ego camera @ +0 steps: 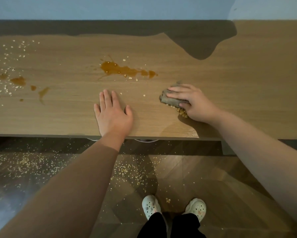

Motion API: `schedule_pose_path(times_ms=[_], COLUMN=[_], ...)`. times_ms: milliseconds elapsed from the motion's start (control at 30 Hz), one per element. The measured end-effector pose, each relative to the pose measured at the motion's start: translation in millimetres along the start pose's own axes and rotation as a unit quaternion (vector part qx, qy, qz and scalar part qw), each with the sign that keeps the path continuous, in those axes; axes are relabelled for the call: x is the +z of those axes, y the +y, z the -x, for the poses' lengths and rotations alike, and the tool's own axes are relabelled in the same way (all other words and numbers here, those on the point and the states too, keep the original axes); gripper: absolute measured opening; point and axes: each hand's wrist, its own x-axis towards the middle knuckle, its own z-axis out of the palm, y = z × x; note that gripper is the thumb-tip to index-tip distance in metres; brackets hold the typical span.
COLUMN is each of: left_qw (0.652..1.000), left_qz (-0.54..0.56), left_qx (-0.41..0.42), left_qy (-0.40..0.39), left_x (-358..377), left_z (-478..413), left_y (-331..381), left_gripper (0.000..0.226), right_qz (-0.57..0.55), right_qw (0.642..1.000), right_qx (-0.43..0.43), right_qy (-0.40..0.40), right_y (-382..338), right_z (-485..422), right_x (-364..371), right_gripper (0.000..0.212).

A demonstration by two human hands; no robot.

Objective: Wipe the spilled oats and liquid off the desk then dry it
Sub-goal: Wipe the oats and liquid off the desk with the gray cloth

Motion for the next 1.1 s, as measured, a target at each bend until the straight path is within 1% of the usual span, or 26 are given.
schedule_pose_path(times_ms=[133,233,267,333,367,433,467,533,600,633,700,733,767,800,833,867,900,967,1033,1067,1100], left_qw=[1.000,1.000,1.000,1.000,1.000,1.000,1.000,1.000,1.000,1.000,1.000,1.000,1.000,1.000,1.000,1.000,1.000,1.000,1.000,1.000,1.000], left_qz=[-0.002,0.000,0.002,0.005,0.005,0.005,0.004,0.003,0.001,-0.001,-0.002,-0.002,-0.003,-0.003,-0.003,-0.004,-0.005,-0.006,-0.007,-0.005,-0.003], left_qx=[0.000,0.002,0.003,0.004,0.004,0.005,0.006,0.006,0.005,0.005,0.007,0.006,0.005,0.005,0.006,0.007,0.007,0.004,0.005,0.005,0.005], left_qy=[0.003,0.005,0.006,0.005,0.007,0.006,0.007,0.011,0.010,0.010,0.009,0.008,0.008,0.009,0.010,0.011,0.011,0.011,0.012,0.010,0.008], left_x=[0,1,1,1,1,1,2,2,2,2,1,1,1,2,2,2,2,1,1,1,1], left_z=[-1,0,0,0,0,0,0,0,0,0,0,0,0,0,0,-1,-1,-1,-1,-1,-1], left_y=[0,-1,-1,-1,-1,-1,-1,-1,-2,-1,-1,-1,-1,-1,-2,-1,-2,-2,-2,-2,-1], left_gripper=[0.069,0.069,0.069,0.069,0.069,0.069,0.069,0.069,0.069,0.069,0.069,0.069,0.068,0.068,0.068,0.068,0.068,0.068,0.068,0.068,0.068], right_qz=[-0.010,0.000,0.002,0.026,0.049,0.080,0.079,0.065,0.069,0.072,0.064,0.052,0.043,0.044,0.049,0.053,0.057,0.086,0.151,0.170,0.177], right_qw=[1.000,1.000,0.999,0.998,0.995,0.988,0.986,0.983,0.982,0.982,0.979,0.975,0.970,0.967,0.970,0.976,0.983,0.992,0.976,0.967,0.962], right_qx=[0.001,-0.027,-0.034,-0.061,-0.083,-0.129,-0.143,-0.147,-0.097,-0.046,0.074,0.128,0.161,0.173,0.166,0.139,0.098,-0.014,-0.144,-0.183,-0.197], right_qy=[-0.005,-0.006,-0.007,0.001,0.005,0.010,0.021,0.084,0.146,0.166,0.178,0.177,0.179,0.179,0.174,0.162,0.143,0.094,0.060,0.056,0.071], right_y=[-18,-34,-39,-43,-43,-43,-42,-42,-40,-35,-17,-7,-2,0,-4,-11,-19,-36,-42,-39,-35], right_z=[37,67,77,102,116,144,154,154,135,121,94,85,80,80,83,90,98,120,145,154,159], right_x=[13,30,38,58,69,86,90,76,49,34,10,5,4,9,17,28,40,66,90,96,96], right_gripper=[0.057,0.056,0.058,0.071,0.077,0.083,0.084,0.083,0.077,0.071,0.058,0.055,0.054,0.055,0.057,0.060,0.064,0.073,0.075,0.073,0.069])
